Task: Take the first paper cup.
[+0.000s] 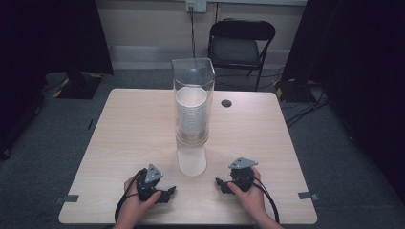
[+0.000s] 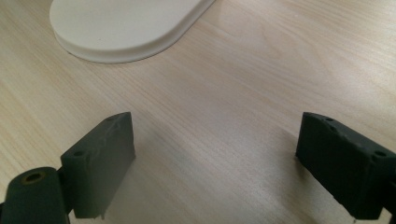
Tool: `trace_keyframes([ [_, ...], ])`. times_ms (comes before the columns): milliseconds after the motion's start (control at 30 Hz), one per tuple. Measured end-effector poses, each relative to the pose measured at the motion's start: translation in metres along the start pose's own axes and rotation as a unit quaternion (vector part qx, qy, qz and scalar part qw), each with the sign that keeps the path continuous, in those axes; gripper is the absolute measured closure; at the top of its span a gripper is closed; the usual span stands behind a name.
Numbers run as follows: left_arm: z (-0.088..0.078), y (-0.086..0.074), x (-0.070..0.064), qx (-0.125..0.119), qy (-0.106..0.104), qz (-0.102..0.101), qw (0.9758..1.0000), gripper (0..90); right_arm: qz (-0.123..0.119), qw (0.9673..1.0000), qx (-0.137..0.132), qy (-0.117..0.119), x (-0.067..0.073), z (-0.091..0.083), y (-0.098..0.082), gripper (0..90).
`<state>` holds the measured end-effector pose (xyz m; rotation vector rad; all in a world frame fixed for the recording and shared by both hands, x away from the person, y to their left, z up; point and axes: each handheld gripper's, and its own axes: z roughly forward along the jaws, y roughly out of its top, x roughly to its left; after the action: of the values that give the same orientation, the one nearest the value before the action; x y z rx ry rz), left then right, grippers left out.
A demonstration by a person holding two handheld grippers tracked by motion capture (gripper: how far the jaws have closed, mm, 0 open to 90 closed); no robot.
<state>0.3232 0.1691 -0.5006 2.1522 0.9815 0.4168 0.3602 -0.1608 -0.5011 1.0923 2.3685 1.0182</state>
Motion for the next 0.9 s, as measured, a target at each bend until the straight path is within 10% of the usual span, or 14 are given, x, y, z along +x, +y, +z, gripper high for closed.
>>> trace_keyframes([
  [567,0.001,0.000,0.000,-0.007,-0.003,-0.005,1.0000,13.8,-0.035,0.9990,-0.006,0.026,0.014,0.002,0.012,18.4],
  [900,0.001,0.000,0.000,-0.006,-0.003,-0.004,1.0000,13.7,-0.032,0.9951,-0.070,0.062,0.029,-0.006,0.056,19.2],
])
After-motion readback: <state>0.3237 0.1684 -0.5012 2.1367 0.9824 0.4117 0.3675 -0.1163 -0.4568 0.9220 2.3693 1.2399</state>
